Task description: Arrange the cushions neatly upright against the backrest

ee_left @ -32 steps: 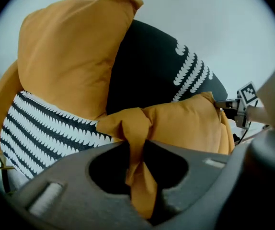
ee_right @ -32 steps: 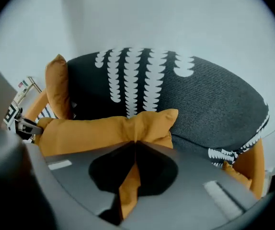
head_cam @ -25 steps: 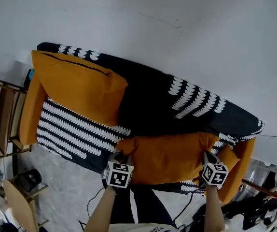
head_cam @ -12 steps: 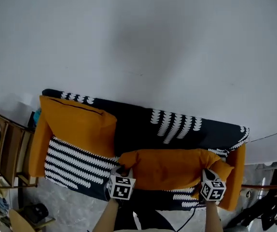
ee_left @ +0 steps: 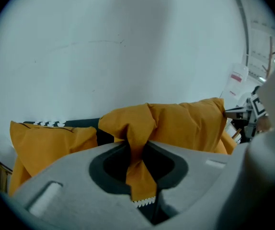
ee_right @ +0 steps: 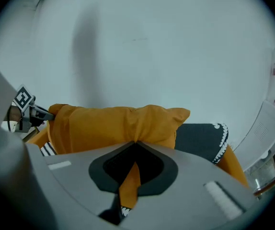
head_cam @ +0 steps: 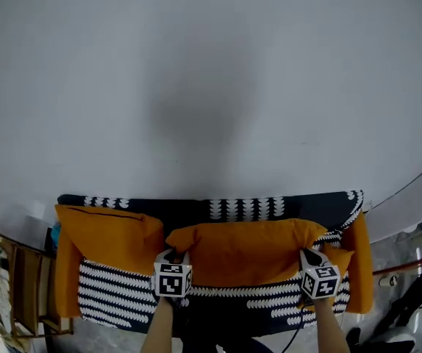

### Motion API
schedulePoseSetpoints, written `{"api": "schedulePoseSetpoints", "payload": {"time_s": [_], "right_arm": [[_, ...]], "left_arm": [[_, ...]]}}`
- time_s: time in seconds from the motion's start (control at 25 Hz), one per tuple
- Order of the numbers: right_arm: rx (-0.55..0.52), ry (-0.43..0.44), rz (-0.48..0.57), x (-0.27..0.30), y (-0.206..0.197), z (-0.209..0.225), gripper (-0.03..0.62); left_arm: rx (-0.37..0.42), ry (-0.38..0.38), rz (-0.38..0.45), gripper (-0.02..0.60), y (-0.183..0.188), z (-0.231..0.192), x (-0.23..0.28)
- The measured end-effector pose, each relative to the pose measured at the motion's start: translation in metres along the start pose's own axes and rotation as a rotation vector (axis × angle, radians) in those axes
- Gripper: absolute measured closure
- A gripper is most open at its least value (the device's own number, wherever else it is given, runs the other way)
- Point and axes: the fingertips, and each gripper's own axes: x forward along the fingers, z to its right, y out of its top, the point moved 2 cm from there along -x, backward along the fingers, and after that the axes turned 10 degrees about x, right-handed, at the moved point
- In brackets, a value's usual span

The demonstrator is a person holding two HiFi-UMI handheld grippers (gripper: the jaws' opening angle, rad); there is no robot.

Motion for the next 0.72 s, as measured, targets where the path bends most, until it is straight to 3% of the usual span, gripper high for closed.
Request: {"api": "schedulePoseSetpoints", "payload": {"time_s": [0.4,0.56,0.72], "right_arm": [[-0.023,0.012,-0.006,0.032,0.014,-0.008,0.577],[-0.036,0.020,-0.058,0.053,-0.001,-0.011,0.576],[-0.069,0.032,-0.166,0.077,-0.033,-0.014,0.574]], "left_arm": [[0.059,-0.004,-0.041,0.495,0.006,-0.024,0.025],[0.065,-0.003,-0.079,0.491,-0.010,-0.035,0.045],[0.070,-0.005,-0.168,0.474,-0.039,-0.047,0.071]]}}
